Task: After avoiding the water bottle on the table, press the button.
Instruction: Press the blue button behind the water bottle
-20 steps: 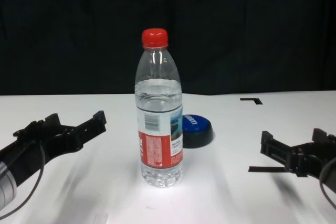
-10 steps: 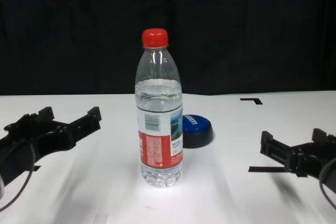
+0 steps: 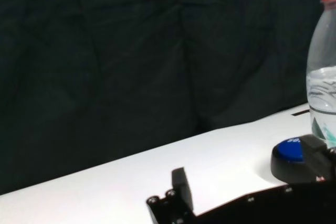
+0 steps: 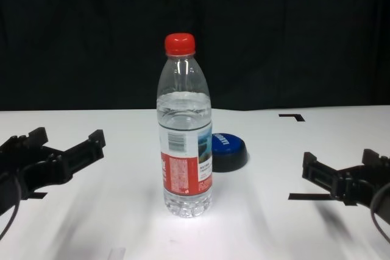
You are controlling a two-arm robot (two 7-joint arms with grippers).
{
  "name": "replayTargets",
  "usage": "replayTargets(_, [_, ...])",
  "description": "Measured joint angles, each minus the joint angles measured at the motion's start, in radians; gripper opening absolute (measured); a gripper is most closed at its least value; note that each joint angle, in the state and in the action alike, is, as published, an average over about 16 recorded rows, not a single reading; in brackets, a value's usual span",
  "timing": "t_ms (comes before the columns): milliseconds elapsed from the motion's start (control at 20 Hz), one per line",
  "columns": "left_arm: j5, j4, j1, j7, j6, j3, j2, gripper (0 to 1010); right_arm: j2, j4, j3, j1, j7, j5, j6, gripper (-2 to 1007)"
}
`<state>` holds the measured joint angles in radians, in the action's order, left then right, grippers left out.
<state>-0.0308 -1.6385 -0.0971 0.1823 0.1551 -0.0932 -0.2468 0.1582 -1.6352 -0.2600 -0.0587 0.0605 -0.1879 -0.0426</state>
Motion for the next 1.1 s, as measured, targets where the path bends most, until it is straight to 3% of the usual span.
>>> replayTargets(750, [0.017,-0.084,-0.102,-0.014,-0.007,0.019,0.020,1003,0.000,0.000,0.000,0.000,0.000,0.000,0.000,1003])
replayTargets(1100, [0.017,-0.101,-0.129,-0.006,-0.001,0.015,0.024,1003,0.000,0.000,0.000,0.000,0.000,0.000,0.000,1003])
